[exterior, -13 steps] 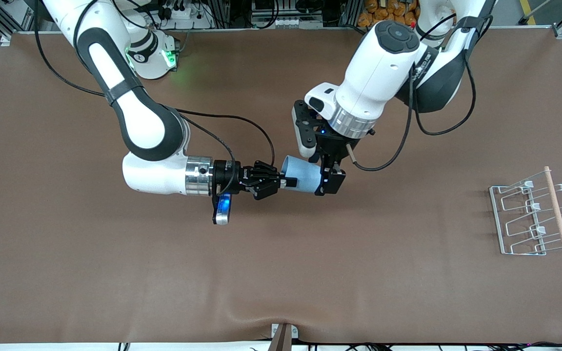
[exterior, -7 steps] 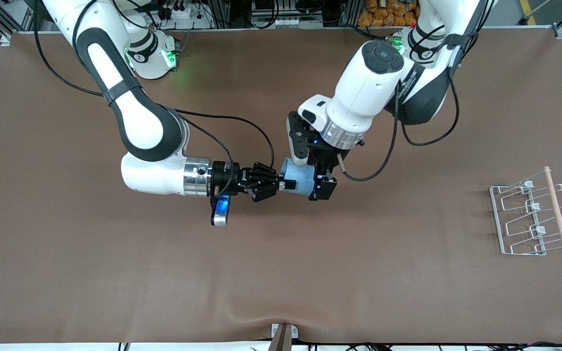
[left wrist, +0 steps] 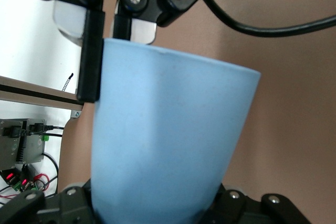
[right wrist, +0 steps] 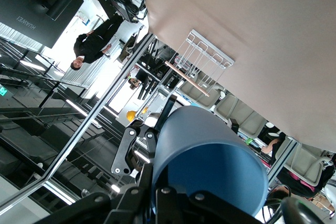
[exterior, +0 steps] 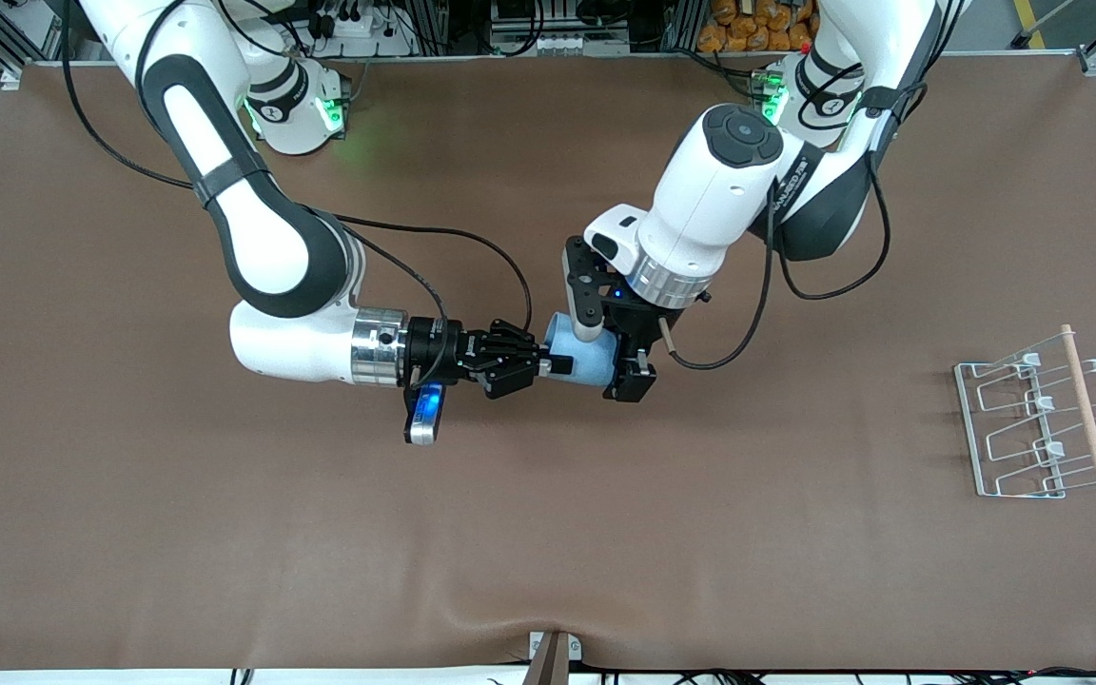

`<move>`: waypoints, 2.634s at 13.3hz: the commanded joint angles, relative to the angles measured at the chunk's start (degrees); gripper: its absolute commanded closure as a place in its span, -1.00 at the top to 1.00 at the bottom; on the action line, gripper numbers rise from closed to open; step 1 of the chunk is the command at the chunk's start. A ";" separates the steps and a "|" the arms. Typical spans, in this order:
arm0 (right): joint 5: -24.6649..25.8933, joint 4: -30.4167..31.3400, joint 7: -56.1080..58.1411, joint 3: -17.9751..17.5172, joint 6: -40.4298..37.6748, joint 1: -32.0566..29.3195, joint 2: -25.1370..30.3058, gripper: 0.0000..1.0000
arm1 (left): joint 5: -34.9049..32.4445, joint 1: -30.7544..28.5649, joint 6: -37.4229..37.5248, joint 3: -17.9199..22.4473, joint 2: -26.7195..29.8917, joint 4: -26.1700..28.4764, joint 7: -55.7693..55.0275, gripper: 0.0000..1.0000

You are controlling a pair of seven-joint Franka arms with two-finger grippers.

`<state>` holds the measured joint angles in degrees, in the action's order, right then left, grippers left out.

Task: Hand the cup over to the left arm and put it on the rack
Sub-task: 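Open the right gripper and withdraw while the left gripper carries the cup, then move the cup with the left gripper over the wire rack pegs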

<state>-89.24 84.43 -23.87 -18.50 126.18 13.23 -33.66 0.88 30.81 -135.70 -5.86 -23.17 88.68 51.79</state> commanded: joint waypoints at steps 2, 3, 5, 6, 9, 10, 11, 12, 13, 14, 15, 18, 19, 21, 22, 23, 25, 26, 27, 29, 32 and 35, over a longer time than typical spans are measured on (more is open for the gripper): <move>-1.72 -0.15 -0.56 -0.49 -1.72 0.04 0.79 -1.00 | -1.93 -0.40 -0.62 -0.12 0.40 -0.62 -0.38 -0.96; -1.12 -0.06 0.31 -0.40 -1.73 -0.05 0.70 0.20 | -1.93 -0.66 -0.36 -0.12 0.75 -0.53 0.06 -0.97; -0.67 0.03 0.31 -0.22 -1.81 -0.22 0.87 1.00 | -1.93 -1.19 1.22 -0.12 1.63 -0.53 -0.02 -0.97; -0.58 0.12 0.32 -0.14 -1.73 -0.31 1.13 1.00 | -1.93 -1.28 2.18 -0.12 2.07 -0.61 -0.02 -0.97; 3.01 0.47 -0.03 -0.13 -2.60 -2.85 2.45 1.00 | -1.76 -1.98 5.43 0.05 3.74 -0.62 -0.55 -0.97; 3.98 0.64 -0.12 -0.13 -4.17 -3.99 2.89 1.00 | -1.76 -2.68 6.75 0.14 4.09 -0.70 -0.46 -0.94; 5.12 0.99 -0.21 -0.13 -6.10 -6.01 3.16 1.00 | -1.84 -3.99 7.89 0.14 4.27 -0.62 -0.38 -0.88; 6.70 1.00 -0.30 -0.13 -8.99 -8.29 3.42 1.00 | -1.85 -4.44 9.56 0.14 4.71 -0.62 -0.03 -0.87; 8.54 1.00 -0.56 -0.13 -11.98 -10.66 3.68 1.00 | -1.85 -5.23 11.58 0.32 5.06 -0.62 -0.02 -0.86; 10.91 1.00 -0.74 -0.13 -14.18 -12.95 4.12 1.00 | -1.93 -6.72 13.34 0.14 5.24 -0.70 -0.11 -0.86; 13.72 1.00 -0.74 -0.13 -15.95 -15.06 4.47 1.00 | -2.19 -6.99 15.79 0.49 5.50 -0.44 -0.20 -0.85; 21.37 0.47 -0.83 -0.13 -22.62 -22.61 4.83 1.00 | -7.11 -10.76 22.12 0.49 5.50 -0.26 -0.46 -0.72; 24.44 0.47 -0.74 -0.05 -24.12 -24.64 5.52 1.00 | -10.16 -11.99 23.88 0.49 5.50 -0.26 -0.29 -0.72; 36.00 0.47 -0.74 -0.05 -25.89 -27.72 7.80 1.00 | -19.20 -12.09 29.40 0.41 5.41 -0.35 -0.29 -0.73; 42.68 0.56 -0.74 -0.05 -27.64 -28.95 9.03 1.00 | -23.08 -12.09 32.31 0.41 5.15 -0.35 -0.29 -0.71; 47.97 0.47 -0.74 -0.13 -30.26 -30.44 10.18 1.00 | -26.51 -12.35 34.25 0.32 4.89 -0.26 0.06 -0.71; 58.42 0.64 -0.30 -0.05 -33.18 -31.95 13.08 1.00 | -31.18 -12.88 35.67 0.49 5.15 1.66 0.94 -0.71; 63.96 0.56 -0.30 -0.13 -34.58 -32.48 14.05 1.00 | -34.51 -13.67 35.77 0.49 5.15 3.32 2.07 -0.68; 67.67 0.64 -0.21 -0.13 -35.29 -32.57 15.45 1.00 | -37.33 -15.76 35.77 0.15 4.89 4.73 3.56 -0.66; 75.58 0.99 -0.12 -0.13 -36.26 -32.31 18.26 1.00 | -40.41 -17.80 35.85 0.49 4.71 7.80 4.72 -0.66; 83.16 1.78 3.37 0.04 -38.98 -31.34 22.57 1.00 | -48.16 -20.61 38.75 0.49 4.18 9.57 4.90 -0.66; 85.99 1.61 6.63 8.87 -40.83 -22.24 26.78 1.00 | -54.83 -23.51 39.19 0.49 2.61 9.93 9.02 -0.67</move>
<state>-5.24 83.83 -19.92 -15.96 85.61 -15.35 -11.27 -50.29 8.39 -97.56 -4.85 -20.04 98.18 58.42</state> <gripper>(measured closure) 0.000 0.326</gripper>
